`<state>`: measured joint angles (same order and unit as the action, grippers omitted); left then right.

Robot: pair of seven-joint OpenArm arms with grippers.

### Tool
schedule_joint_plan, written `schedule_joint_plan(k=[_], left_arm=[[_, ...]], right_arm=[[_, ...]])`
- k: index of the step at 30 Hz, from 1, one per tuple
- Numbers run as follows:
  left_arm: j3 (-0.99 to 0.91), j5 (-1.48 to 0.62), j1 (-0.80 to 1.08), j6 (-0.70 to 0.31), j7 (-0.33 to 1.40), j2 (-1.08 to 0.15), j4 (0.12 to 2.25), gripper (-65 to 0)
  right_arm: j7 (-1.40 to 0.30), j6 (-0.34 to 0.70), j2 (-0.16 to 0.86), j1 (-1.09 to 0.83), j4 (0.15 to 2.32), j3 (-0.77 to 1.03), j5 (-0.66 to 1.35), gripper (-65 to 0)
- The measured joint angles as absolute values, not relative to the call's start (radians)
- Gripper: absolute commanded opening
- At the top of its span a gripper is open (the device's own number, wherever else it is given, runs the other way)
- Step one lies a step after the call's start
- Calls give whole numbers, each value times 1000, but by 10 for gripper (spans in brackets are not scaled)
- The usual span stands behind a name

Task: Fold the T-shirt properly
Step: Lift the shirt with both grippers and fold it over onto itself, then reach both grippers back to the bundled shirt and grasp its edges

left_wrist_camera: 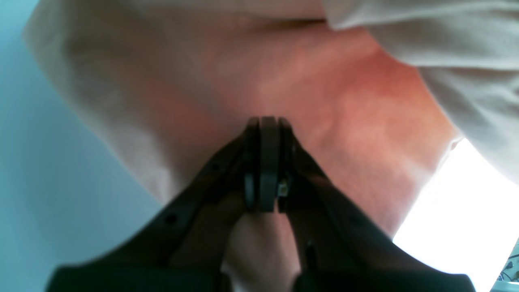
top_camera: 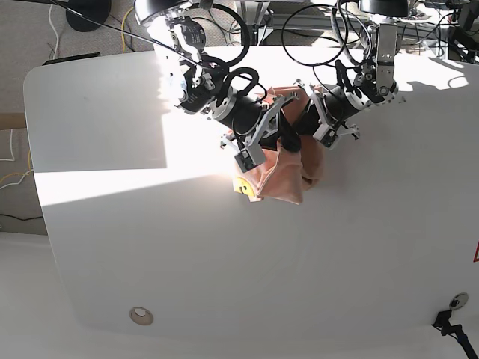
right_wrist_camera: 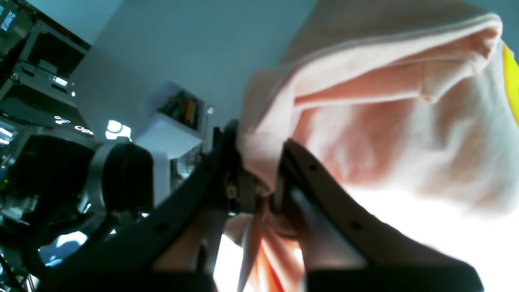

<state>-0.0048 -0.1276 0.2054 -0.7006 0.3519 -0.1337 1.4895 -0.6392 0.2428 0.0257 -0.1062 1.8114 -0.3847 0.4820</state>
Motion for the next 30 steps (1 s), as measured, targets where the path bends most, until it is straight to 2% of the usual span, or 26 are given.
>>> schedule_joint_plan(k=[1,9,11,13,19,21,25,30], left_arm=[[-5,-128,205,-701,353,-134,1489,-650],[-5,-127,205,-701,359,-134,1496,-650],[-4,-107,208,-700,382,-134,1524,-650],[-22,-101,215,-698,403,-130,1553,-650],[-241,-86,199,-694,407,-150,1684,-650],[-305,-89,175,-704,402,-176,1723,-650],[-430,-89,115,-693,402,-175,1733,-650],[-424,-89,121,-708,403,-162,1733,-650]], right_arm=[[-640,243,28,-106,1811,-385,482,-642],[-633,243,31,-98,1807,-384,482,-329],[-640,243,31,-84,1795,-387,483,-277],[-633,243,31,-65,1777,-393,484,-269],[-635,243,33,-7,1773,-405,485,-274],[-636,253,65,15,1774,-406,491,-278],[-636,250,115,38,1775,-367,487,-314],[-633,241,235,27,1773,-238,489,-385]])
